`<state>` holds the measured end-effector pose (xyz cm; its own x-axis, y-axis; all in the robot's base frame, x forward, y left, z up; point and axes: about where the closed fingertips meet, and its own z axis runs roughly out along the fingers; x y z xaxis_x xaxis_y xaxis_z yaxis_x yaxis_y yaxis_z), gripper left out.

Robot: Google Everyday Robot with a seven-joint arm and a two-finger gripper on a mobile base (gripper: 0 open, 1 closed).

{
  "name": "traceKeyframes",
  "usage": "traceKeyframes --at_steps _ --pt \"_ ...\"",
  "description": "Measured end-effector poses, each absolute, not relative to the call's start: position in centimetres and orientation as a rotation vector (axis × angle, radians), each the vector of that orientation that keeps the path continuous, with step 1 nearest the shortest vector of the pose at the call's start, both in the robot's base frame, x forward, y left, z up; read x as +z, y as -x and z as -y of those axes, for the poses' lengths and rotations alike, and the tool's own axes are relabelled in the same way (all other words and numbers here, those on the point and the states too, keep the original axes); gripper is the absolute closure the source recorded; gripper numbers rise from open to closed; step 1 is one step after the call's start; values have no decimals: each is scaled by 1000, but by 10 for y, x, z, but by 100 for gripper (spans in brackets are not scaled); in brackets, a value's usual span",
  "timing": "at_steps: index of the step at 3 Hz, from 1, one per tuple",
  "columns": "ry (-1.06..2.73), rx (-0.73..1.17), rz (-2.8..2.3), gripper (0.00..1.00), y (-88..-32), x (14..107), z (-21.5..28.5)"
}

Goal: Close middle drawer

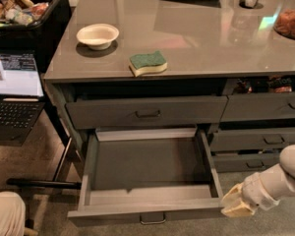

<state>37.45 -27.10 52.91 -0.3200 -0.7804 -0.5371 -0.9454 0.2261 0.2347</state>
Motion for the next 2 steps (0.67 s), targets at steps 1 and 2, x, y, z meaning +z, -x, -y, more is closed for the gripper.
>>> traceKeyframes --at_steps 1,2 --pt "1586 835 -2206 87 -361 484 272" --pt "1560 846 -2217 100 -362 443 273"
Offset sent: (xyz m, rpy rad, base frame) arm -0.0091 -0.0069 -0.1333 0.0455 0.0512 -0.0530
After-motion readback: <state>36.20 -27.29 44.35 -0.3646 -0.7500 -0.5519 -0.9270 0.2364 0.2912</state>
